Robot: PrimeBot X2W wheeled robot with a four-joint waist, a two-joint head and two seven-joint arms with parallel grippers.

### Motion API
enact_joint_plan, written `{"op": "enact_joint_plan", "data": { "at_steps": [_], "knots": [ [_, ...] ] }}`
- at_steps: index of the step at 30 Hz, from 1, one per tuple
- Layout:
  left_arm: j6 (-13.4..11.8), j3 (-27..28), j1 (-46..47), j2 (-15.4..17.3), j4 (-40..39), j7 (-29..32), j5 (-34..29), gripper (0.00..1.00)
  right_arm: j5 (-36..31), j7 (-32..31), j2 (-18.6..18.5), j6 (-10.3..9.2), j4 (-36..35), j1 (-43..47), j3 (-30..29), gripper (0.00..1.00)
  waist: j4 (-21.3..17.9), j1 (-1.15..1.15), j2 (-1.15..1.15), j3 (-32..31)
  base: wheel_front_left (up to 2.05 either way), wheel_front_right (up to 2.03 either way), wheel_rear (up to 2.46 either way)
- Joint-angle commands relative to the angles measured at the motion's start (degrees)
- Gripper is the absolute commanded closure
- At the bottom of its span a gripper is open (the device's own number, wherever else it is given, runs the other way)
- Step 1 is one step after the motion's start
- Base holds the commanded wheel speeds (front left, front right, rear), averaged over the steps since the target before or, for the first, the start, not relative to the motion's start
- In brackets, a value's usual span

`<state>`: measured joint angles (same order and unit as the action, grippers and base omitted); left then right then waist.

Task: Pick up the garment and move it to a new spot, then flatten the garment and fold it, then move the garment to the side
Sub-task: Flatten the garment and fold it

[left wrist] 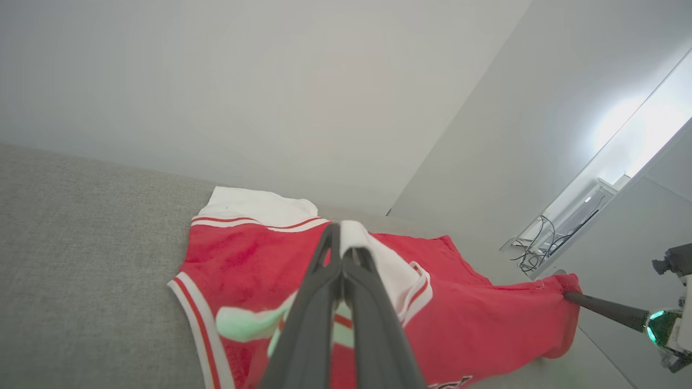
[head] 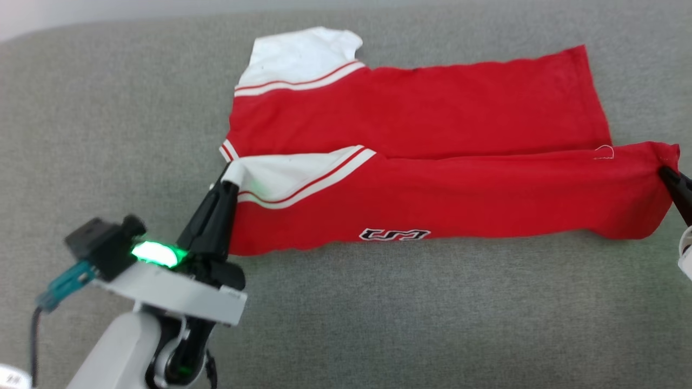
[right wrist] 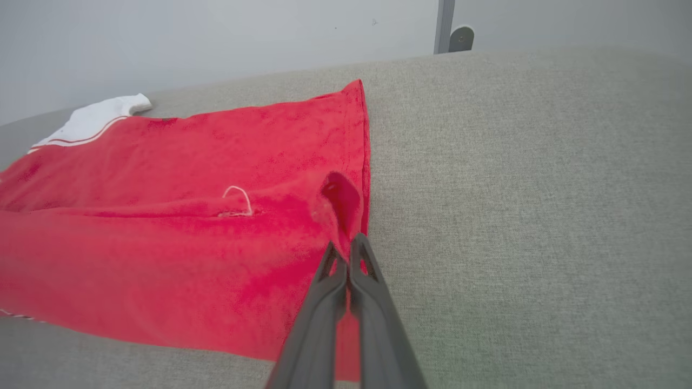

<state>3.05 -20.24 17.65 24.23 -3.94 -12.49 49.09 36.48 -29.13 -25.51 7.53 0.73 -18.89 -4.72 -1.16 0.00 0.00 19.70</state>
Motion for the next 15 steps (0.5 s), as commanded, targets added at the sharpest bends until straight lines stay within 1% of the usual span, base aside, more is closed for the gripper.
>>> {"op": "enact_joint_plan", "data": {
  "at_steps": [1, 3, 5, 8, 12, 15],
  "knots": [
    [0.59, -0.33, 1.44, -0.25, 1.49, -0.31, -0.96, 1.00, -0.38, 0.61, -0.25, -0.09, 0.97, -0.78, 0.28, 1.00, 0.43, 0.00, 0.00, 2.06, 0.00, 0.00, 0.00],
    [0.72, -0.92, 3.18, -0.83, 4.47, -0.68, -2.10, 1.00, -0.36, 1.62, -0.31, -0.09, 2.53, -1.43, 0.40, 1.00, 0.59, 0.00, 0.00, 3.15, 0.00, 0.00, 0.00],
    [1.12, -0.98, 4.34, -2.07, 6.85, -1.03, -1.69, 1.00, -0.24, 2.78, -0.35, -0.09, 3.85, -1.71, 0.50, 1.00, 0.68, 0.00, 0.00, 4.13, 0.00, 0.00, 0.00],
    [1.49, -0.74, 5.52, -3.04, 10.15, -1.67, -2.05, 1.00, -0.01, 4.26, -0.35, -0.09, 5.28, -1.98, 0.96, 1.00, 0.66, 0.00, 0.00, 5.16, 0.00, 0.00, 0.00],
    [2.13, -1.38, 6.40, -3.54, 13.71, -1.99, -2.91, 1.00, -0.03, 5.74, -0.59, -0.09, 7.08, -2.50, 2.43, 1.00, 0.51, 0.00, 0.00, 5.53, 0.00, 0.00, 0.00],
    [2.39, -1.88, 6.90, -3.29, 16.02, -2.08, -3.71, 1.00, -0.22, 6.69, -0.60, -0.09, 8.34, -2.96, 3.55, 1.00, 0.45, 0.00, 0.00, 5.27, 0.00, 0.00, 0.00]
  ]
}}
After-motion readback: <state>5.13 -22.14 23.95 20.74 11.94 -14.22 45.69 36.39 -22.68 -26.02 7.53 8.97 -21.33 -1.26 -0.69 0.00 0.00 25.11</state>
